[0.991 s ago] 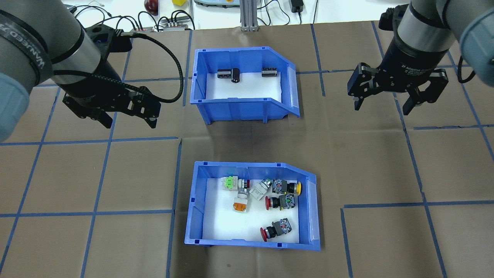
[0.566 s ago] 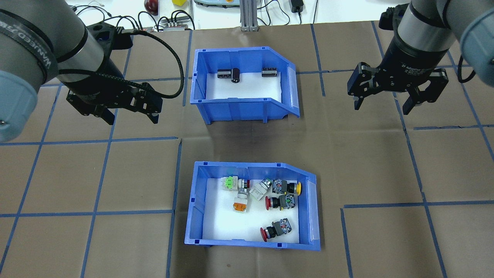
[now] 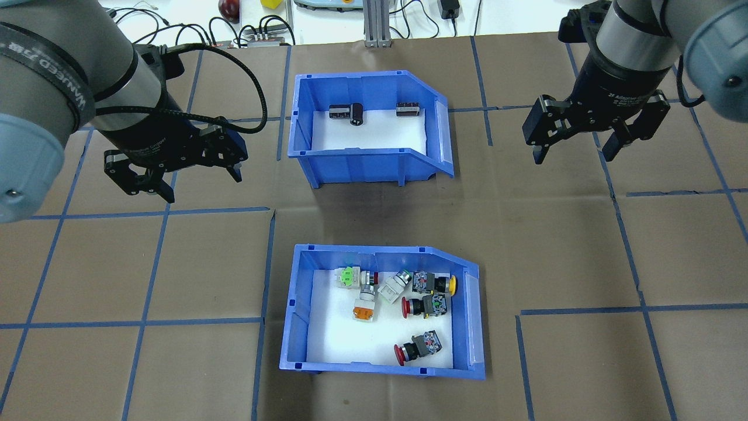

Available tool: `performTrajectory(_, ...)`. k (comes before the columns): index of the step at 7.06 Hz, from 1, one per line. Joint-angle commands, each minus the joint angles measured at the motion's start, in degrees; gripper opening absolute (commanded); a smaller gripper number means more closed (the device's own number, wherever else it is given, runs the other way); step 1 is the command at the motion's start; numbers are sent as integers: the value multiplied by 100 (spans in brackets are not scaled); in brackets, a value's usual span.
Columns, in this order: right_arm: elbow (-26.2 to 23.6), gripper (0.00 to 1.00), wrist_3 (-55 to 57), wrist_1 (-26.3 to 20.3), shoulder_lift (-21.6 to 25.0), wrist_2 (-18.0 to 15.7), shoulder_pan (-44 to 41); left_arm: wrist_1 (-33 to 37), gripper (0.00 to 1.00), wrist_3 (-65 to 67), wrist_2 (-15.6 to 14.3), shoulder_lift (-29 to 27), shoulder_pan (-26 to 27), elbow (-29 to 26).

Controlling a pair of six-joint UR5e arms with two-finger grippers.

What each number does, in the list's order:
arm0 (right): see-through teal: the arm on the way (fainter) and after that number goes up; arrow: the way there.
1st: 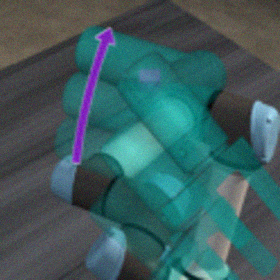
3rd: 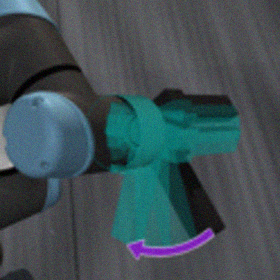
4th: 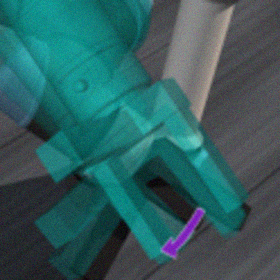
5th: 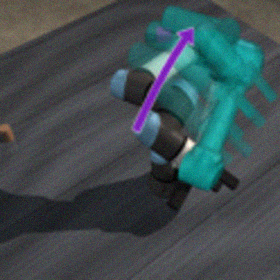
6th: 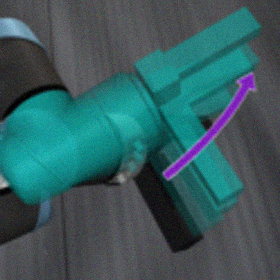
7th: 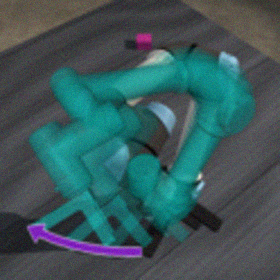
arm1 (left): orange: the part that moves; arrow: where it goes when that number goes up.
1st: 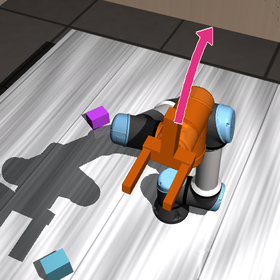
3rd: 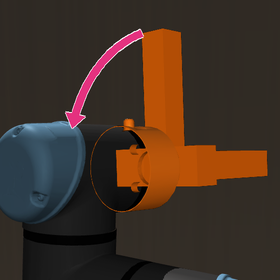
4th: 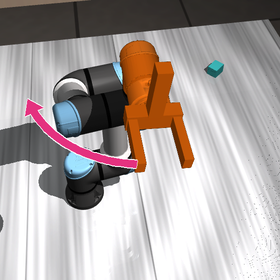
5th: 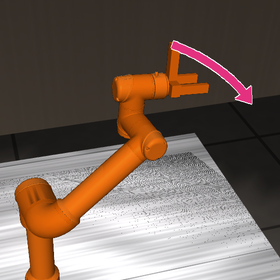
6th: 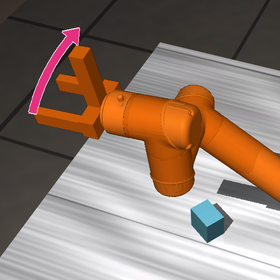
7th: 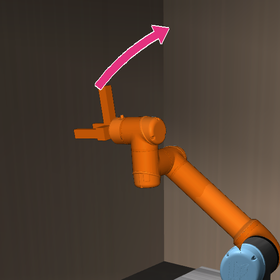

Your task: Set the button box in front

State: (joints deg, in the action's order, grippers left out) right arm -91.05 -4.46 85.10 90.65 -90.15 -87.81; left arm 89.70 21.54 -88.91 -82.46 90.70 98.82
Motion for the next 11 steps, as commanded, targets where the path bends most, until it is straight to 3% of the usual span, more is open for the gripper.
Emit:
performTrajectory(1, 506, 100, -937, 15, -484, 6, -25, -57, 99, 1536, 119, 177, 88, 338)
performTrajectory(4, 1490, 100, -3376, 68, -1415, 6, -358, -57, 98, 3645, 137, 686, 263, 1076)
performTrajectory(5, 1789, 100, -4256, 181, -1679, 6, -542, -84, 97, 4899, 355, 739, 795, 1296)
performTrajectory(7, 2195, 100, -4947, 296, -2163, 15, -981, -528, 97, 6628, 357, 609, 1982, 1814)
performTrajectory(9, 2459, 100, -5389, 839, -2681, -3, -1639, -1486, 97, 8026, 488, 617, 2634, 2456)
performTrajectory(11, 2731, 100, -5372, 1261, -3305, -55, -2281, -1525, 97, 9006, 472, 512, 3242, 2502)
